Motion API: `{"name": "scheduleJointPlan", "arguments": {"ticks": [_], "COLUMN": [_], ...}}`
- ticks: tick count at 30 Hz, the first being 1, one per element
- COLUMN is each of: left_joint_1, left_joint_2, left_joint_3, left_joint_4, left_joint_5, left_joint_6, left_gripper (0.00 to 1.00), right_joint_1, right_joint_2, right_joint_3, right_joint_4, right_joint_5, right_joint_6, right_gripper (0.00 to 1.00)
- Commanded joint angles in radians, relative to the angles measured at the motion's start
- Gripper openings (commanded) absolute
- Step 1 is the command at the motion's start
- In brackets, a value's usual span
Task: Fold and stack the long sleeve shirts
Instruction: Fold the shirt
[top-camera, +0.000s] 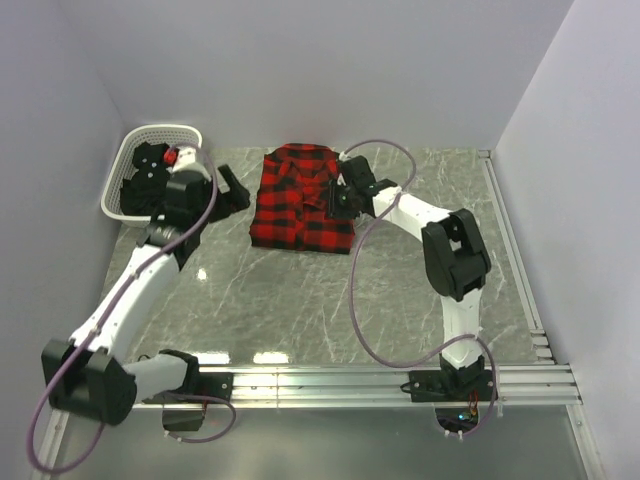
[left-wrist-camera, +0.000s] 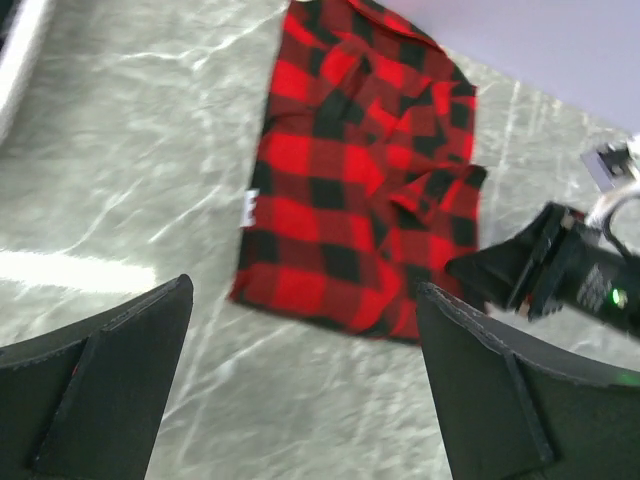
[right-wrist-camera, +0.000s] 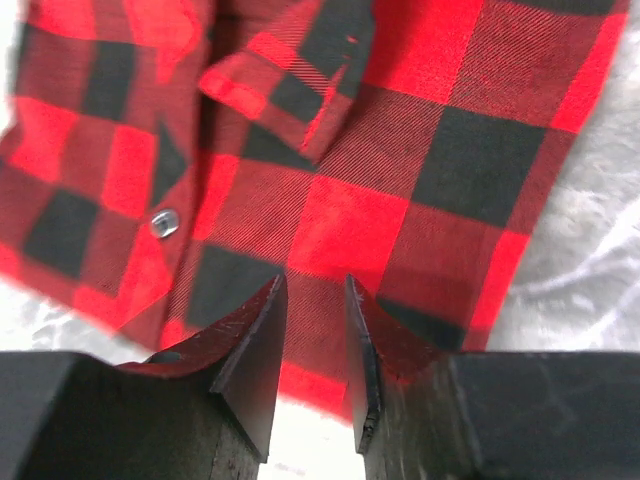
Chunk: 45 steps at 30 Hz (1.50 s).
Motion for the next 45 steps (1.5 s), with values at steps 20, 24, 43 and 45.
{"name": "scheduleJointPlan", "arguments": {"ticks": [20,24,43,45], "left_joint_1": [0.002,0.002,-0.019,-0.032], "left_joint_2": [-0.150,-0.139,0.160,0.198], "left_joint_3": [-0.156,-0.155,0.090,0.118], "left_joint_4": [0.076,0.074,0.028,0.027], "left_joint_5": [-0.091,-0.080,0.136,0.138], "left_joint_6": [0.097,0.096,-0.070,-0.084], "left_gripper": [0.99,0.99,0.94,0.92], "right_joint_1": [0.010,0.001,-0.064,-0.064], "right_joint_2": [0.435,0.475,-0.155,-0.168], "right_joint_3": [0.575,0.635,0.005,-0.035], "right_joint_4": [0.061,0.066,0.227,0.242], "right_joint_5": [-0.071,-0.096,-0.240,-0.249], "right_joint_6": [0.049,0.108,0.309,0.320], "right_gripper": [0.40,0.42,0.55,0.53]}}
